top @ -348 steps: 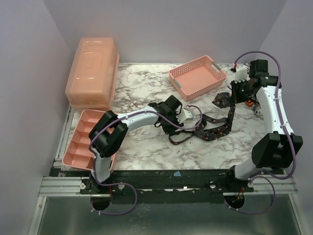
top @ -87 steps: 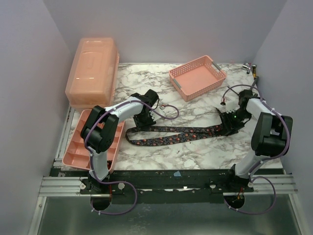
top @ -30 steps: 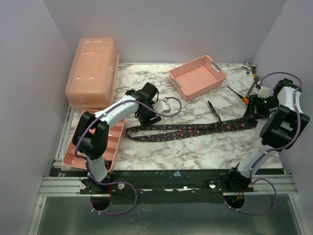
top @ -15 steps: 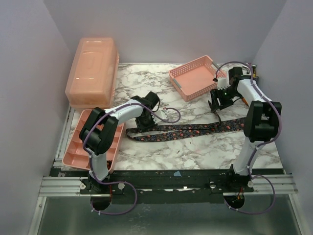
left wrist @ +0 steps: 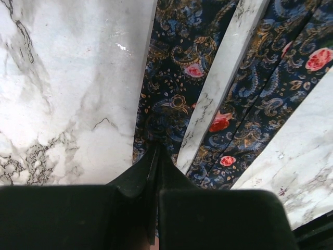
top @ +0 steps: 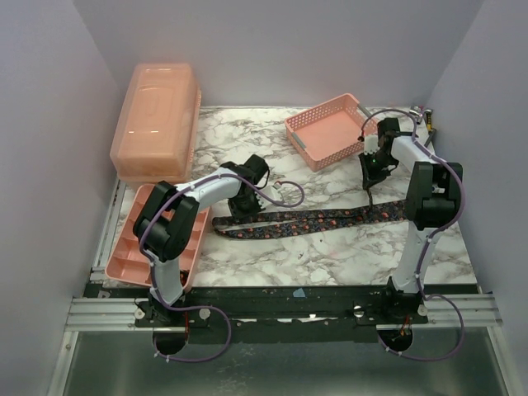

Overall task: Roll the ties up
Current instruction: Flatten out the tie at the center of the board.

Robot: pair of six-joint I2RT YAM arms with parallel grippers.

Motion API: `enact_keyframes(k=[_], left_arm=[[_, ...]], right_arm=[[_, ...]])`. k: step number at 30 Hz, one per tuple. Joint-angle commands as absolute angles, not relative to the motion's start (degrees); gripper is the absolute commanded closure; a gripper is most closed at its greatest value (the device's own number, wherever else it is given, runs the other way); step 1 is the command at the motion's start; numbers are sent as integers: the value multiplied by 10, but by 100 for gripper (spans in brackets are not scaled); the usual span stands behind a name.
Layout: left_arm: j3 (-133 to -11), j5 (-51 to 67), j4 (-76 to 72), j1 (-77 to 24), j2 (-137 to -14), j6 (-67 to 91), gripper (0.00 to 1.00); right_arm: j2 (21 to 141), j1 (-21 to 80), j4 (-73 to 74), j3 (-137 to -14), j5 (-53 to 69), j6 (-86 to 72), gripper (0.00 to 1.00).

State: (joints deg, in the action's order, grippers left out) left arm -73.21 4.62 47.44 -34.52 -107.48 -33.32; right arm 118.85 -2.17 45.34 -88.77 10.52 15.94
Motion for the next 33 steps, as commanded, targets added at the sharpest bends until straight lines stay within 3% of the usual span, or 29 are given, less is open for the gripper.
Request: enact_keyframes(k=[1,3,11,12,15,16,18,21,29,32,33], left_arm=[[-745,81,491,-339,-1027,-319,100],[-747,93,493,-336,-998,-317,100],[-725,113,517,-335,-950,-340,100],[-726,109,514,-335,-957,-335,95],[-731,101,496,-336,-981,-327,45],[-732,97,489,-338,-987,-328,35],[-735,94,480,-339,-1002,-333,24],[-734,71,462,-346,-1026,-342,25],[-715,4,431,-367,-1074,-353,48],[-703,-10,426,-371,-1076,-353,61],[-701,-11,426,-373,-1076,-353,70]], right_arm=[[1169,-18,448,-882,84,160,90],[1146,-26,462,-877,96,167,99],[1086,-89,530,-846,160,188,99],[1080,-92,530,-833,162,192,99],[1072,-104,532,-807,164,197,99],[1071,-110,534,-805,169,196,99],[1073,-125,539,-802,179,194,99],[1085,-144,542,-801,190,196,96],[1111,-171,532,-793,183,200,91],[1120,-179,523,-786,169,209,90],[1123,-183,522,-784,165,213,89]])
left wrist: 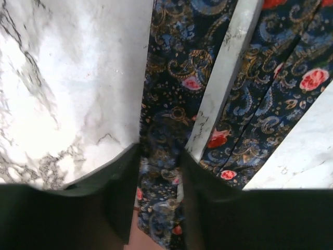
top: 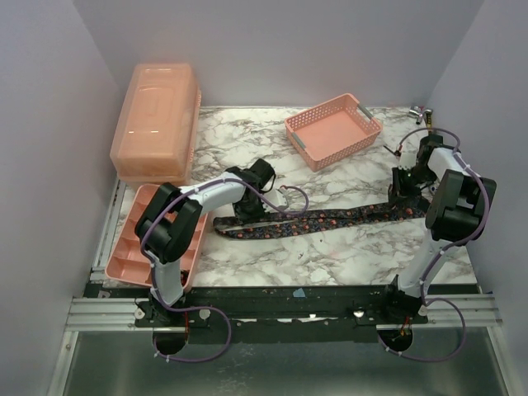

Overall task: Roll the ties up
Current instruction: Flatten out the tie at the center of the board.

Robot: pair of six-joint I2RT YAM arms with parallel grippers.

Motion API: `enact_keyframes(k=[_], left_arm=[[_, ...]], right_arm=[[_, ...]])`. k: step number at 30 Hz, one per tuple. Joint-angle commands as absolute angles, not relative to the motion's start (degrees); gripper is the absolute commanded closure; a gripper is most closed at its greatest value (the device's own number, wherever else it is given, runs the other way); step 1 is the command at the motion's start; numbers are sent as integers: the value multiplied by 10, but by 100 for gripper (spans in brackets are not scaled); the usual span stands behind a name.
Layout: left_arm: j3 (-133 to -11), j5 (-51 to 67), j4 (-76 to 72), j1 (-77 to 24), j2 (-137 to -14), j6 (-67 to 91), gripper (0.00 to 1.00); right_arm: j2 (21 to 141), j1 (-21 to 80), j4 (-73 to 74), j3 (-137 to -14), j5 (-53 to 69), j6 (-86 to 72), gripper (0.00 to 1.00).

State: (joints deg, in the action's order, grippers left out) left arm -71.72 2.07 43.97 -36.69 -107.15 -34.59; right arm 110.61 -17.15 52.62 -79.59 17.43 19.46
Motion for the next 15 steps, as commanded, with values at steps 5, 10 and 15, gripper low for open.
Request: enact_keyframes(k=[5,10,15], left_arm=[[-698,11,439,-374,-1037,-349,100],[-700,54,480,-374,-968,-341,100],[-674,60,516,-373,-927,-362,100]], right_arm=[[1130,-200,522,-782,163,223,72],[1129,-207,527,-788,168,230,61],[1138,-212,525,-790,167,236,58]])
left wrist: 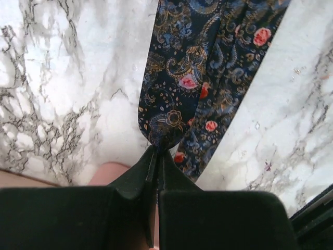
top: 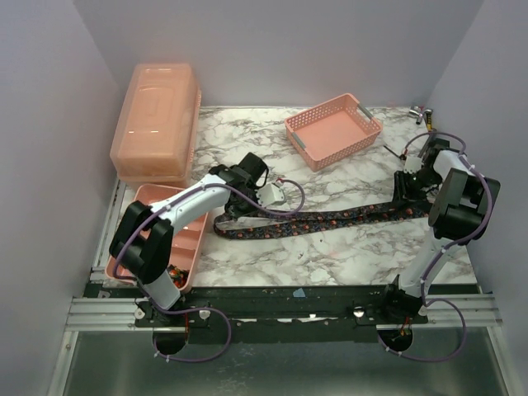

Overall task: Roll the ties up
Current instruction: Flatten out the tie at the center of the board.

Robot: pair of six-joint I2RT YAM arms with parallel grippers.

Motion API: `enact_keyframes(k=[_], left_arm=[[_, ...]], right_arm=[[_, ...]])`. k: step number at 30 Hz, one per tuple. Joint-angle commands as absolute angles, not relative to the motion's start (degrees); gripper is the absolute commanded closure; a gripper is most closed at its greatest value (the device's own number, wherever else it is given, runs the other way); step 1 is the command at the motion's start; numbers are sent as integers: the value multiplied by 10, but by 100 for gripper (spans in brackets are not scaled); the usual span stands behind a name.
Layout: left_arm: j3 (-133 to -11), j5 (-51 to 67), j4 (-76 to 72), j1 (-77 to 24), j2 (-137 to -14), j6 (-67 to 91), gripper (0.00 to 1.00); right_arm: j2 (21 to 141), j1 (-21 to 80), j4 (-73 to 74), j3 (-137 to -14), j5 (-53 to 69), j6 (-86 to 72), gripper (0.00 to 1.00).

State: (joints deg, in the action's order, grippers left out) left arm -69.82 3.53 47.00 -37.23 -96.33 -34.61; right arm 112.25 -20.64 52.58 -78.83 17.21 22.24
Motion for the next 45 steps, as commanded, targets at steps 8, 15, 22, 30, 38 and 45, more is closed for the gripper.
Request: enact_keyframes(k=[8,15,22,30,38,45], left_arm=[[-587,22,523,-370,-900,-388,100],[-568,-28,508,-368,-923,-372,100],[-561,-80,493,-360,-947,-362,100],[-602,0,516,-359,-924,-362,42],[-702,114,510,-359,-894,-326,18],[-790,218,495,-323,-832,-272,1]], right_arm=[[1142,-220,524,-792,162,249,52],[1132,-234,544,-804,167,270,42],[1129,-239,547,-806,149,286,43],[1131,-264,516,-775,84,297,47],[1137,-338,524,-793,74,330,48],[1074,-349,572,-820,136,390,42]])
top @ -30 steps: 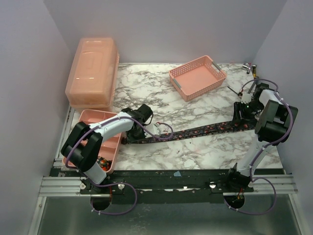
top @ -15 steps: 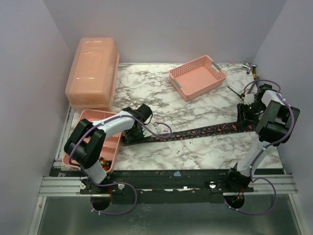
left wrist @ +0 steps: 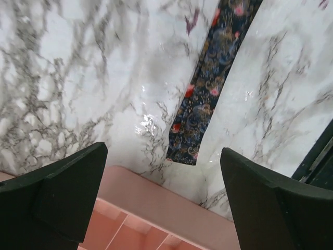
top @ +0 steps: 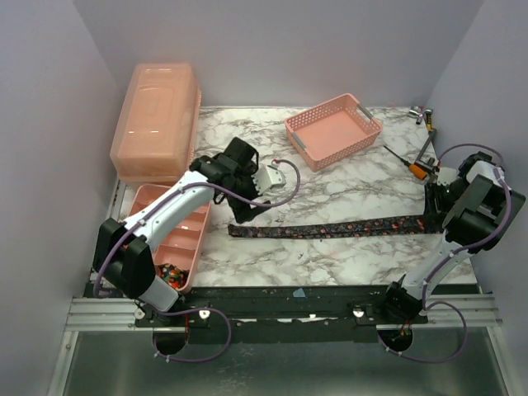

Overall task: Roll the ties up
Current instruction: Flatten out the tie at the center of the board.

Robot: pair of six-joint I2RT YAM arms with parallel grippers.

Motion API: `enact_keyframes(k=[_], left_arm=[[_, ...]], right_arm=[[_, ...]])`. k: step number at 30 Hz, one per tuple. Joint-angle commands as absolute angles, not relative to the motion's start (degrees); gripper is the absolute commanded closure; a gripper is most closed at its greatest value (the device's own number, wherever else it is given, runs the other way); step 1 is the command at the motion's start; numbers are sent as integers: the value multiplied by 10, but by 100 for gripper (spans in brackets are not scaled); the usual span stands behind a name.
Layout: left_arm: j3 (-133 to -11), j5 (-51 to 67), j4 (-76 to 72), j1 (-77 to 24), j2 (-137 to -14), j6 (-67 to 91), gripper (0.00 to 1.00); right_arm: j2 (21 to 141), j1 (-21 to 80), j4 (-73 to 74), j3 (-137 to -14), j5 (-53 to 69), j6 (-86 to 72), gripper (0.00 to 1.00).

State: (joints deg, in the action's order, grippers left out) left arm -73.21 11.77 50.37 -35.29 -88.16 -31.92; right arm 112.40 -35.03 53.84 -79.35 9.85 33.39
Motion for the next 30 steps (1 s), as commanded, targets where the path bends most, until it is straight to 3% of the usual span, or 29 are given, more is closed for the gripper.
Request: enact_keyframes(k=[1,7,10,13,18,30], left_arm=[[-799,221,482,-311,-820,-252,2],[-684,174,274,-287,-680,-163,1],[-656,211,316,-287,-668,-161,2],[-671,266,357,-275,-681,-139,2],[-584,246,262,-273,-630,-92,2],[-510,315,247,-231,-615,20,1]], right_arm=[[1057,-348,580,-824,157,401,40],[998,-315,641,-816,217,437,28],[977,-276,618,-774,201,405,29],[976,-268,598,-752,190,378,30],[985,-235,604,-752,214,352,35],[984,21,630,-701,362,327,46]])
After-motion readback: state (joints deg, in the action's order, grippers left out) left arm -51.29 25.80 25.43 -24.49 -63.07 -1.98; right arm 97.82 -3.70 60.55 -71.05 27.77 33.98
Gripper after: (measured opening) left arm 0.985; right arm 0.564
